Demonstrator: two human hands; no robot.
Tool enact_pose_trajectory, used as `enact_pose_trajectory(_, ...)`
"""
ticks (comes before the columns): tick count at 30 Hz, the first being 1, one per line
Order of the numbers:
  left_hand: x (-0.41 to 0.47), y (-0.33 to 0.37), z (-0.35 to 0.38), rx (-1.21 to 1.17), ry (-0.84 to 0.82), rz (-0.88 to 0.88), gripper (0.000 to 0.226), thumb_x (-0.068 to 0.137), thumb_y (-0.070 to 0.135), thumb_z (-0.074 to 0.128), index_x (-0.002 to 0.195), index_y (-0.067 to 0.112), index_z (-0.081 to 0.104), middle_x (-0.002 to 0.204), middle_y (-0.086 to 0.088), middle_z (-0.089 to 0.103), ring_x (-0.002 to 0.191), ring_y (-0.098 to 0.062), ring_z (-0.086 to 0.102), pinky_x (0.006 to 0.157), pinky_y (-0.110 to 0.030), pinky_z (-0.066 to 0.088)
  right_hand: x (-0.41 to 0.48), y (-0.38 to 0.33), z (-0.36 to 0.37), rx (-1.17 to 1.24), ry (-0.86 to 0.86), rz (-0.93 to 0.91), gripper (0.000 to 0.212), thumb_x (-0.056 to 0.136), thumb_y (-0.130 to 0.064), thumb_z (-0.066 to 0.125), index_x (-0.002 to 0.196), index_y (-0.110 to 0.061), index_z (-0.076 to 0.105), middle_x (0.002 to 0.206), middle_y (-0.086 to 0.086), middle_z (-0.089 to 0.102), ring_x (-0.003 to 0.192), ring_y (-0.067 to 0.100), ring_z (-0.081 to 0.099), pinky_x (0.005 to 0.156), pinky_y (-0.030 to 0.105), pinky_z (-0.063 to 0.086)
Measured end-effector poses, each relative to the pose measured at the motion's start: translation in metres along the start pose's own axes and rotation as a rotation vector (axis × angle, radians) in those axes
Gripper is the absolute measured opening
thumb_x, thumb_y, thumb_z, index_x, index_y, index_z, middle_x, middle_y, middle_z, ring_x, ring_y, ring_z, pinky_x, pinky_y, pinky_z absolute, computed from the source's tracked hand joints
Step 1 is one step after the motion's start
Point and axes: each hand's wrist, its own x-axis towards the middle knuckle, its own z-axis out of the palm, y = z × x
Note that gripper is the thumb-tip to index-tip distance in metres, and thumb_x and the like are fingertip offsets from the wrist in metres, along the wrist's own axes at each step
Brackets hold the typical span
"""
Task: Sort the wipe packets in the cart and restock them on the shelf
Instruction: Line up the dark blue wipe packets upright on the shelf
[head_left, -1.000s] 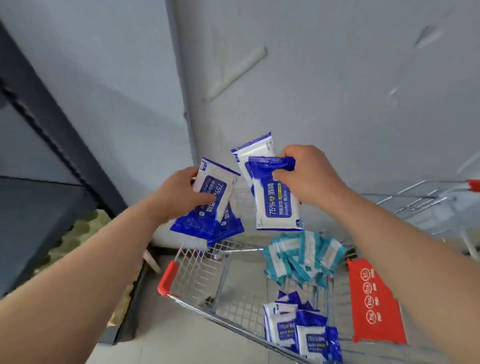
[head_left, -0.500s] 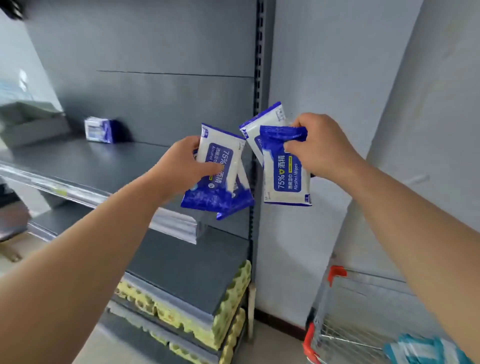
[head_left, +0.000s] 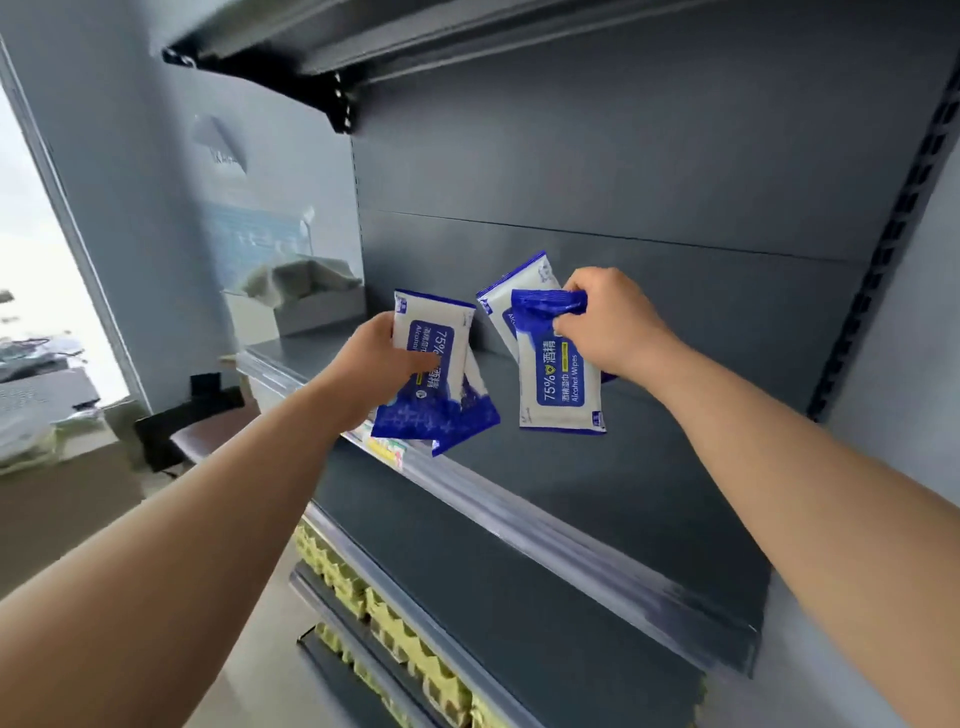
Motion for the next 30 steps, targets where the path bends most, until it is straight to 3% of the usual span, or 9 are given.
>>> enact_pose_trajectory(3, 0.046, -0.022, -0.016, -0.034, -0.013, -0.008, 0.015, 0.088, 0.005, 0.061, 0.09, 0.019, 0.062, 0.09, -0.008, 0.072, 0.078, -0.025, 0.068, 0.078, -0.044, 0.055, 0.046, 0.0, 0.035, -0.055, -0.022, 0.016, 0.008, 0.087, -0.013, 0.06, 0.091, -0.011, 0.053, 0.092, 0.007, 0.065, 0.077, 0.022, 0.063, 0.05, 0.023, 0.04)
enact_pose_trajectory(5, 0.078, -0.035, -0.023, -0.034, -0.039, -0.017, 0.019, 0.09, 0.003, 0.057, 0.086, 0.02, 0.062, 0.085, -0.007, 0.071, 0.076, -0.024, 0.067, 0.075, -0.044, 0.056, 0.077, 0.003, 0.058, -0.089, -0.037, 0.029, 0.011, 0.085, -0.009, 0.059, 0.08, -0.014, 0.051, 0.09, 0.007, 0.065, 0.08, 0.025, 0.064, 0.055, 0.027, 0.046)
enact_pose_trajectory(8, 0.123, -0.055, -0.028, -0.057, -0.065, -0.063, 0.014, 0.094, 0.004, 0.052, 0.096, 0.017, 0.057, 0.09, -0.006, 0.068, 0.08, -0.021, 0.066, 0.07, -0.038, 0.055, 0.123, 0.008, 0.091, -0.132, -0.08, 0.062, 0.02, 0.082, -0.006, 0.057, 0.071, -0.019, 0.047, 0.08, 0.004, 0.059, 0.078, 0.025, 0.061, 0.051, 0.024, 0.039)
enact_pose_trajectory(11, 0.167, -0.078, -0.035, -0.084, -0.067, -0.139, 0.022, 0.094, 0.007, 0.051, 0.113, 0.017, 0.045, 0.101, -0.007, 0.064, 0.092, -0.024, 0.064, 0.084, -0.046, 0.053, 0.161, 0.016, 0.124, -0.119, -0.126, 0.141, 0.015, 0.082, -0.007, 0.059, 0.074, -0.015, 0.049, 0.083, 0.007, 0.061, 0.074, 0.024, 0.062, 0.052, 0.024, 0.043)
enact_pose_trajectory(15, 0.218, -0.109, -0.045, -0.095, -0.109, -0.188, 0.03, 0.095, 0.007, 0.05, 0.119, 0.02, 0.04, 0.105, -0.006, 0.062, 0.096, -0.024, 0.063, 0.078, -0.04, 0.055, 0.197, 0.029, 0.164, -0.172, -0.18, 0.242, 0.005, 0.081, -0.007, 0.06, 0.086, -0.008, 0.057, 0.087, 0.01, 0.065, 0.078, 0.025, 0.066, 0.061, 0.031, 0.052)
enact_pose_trajectory(19, 0.269, -0.14, -0.052, -0.197, -0.184, -0.208, 0.035, 0.093, 0.004, 0.053, 0.123, 0.018, 0.042, 0.108, -0.008, 0.063, 0.098, -0.025, 0.065, 0.088, -0.047, 0.054, 0.222, 0.043, 0.198, -0.241, -0.163, 0.328, 0.015, 0.077, -0.004, 0.062, 0.091, 0.0, 0.062, 0.091, 0.014, 0.069, 0.085, 0.03, 0.067, 0.072, 0.037, 0.055)
enact_pose_trajectory(24, 0.317, -0.17, -0.059, -0.439, -0.329, -0.232, 0.053, 0.089, -0.003, 0.059, 0.132, 0.02, 0.038, 0.111, -0.008, 0.063, 0.09, -0.022, 0.066, 0.065, -0.036, 0.058, 0.234, 0.048, 0.227, -0.234, -0.129, 0.457, 0.012, 0.076, -0.005, 0.068, 0.085, -0.006, 0.061, 0.097, 0.014, 0.069, 0.088, 0.028, 0.067, 0.075, 0.036, 0.054)
enact_pose_trajectory(27, 0.34, -0.184, -0.062, -0.602, -0.412, -0.25, 0.057, 0.087, -0.007, 0.058, 0.134, 0.019, 0.038, 0.118, -0.012, 0.062, 0.091, -0.024, 0.066, 0.063, -0.035, 0.06, 0.237, 0.04, 0.245, -0.296, -0.077, 0.392, 0.028, 0.079, -0.01, 0.07, 0.106, -0.012, 0.062, 0.116, 0.008, 0.061, 0.095, 0.023, 0.06, 0.08, 0.031, 0.049)
enact_pose_trajectory(30, 0.355, -0.193, -0.063, -0.746, -0.494, -0.251, 0.055, 0.088, -0.01, 0.053, 0.135, 0.015, 0.039, 0.11, -0.012, 0.064, 0.085, -0.023, 0.066, 0.061, -0.035, 0.059, 0.237, 0.016, 0.265, 0.035, -0.126, 0.38, 0.038, 0.085, -0.013, 0.069, 0.121, -0.011, 0.059, 0.122, 0.003, 0.062, 0.104, 0.014, 0.06, 0.086, 0.02, 0.044)
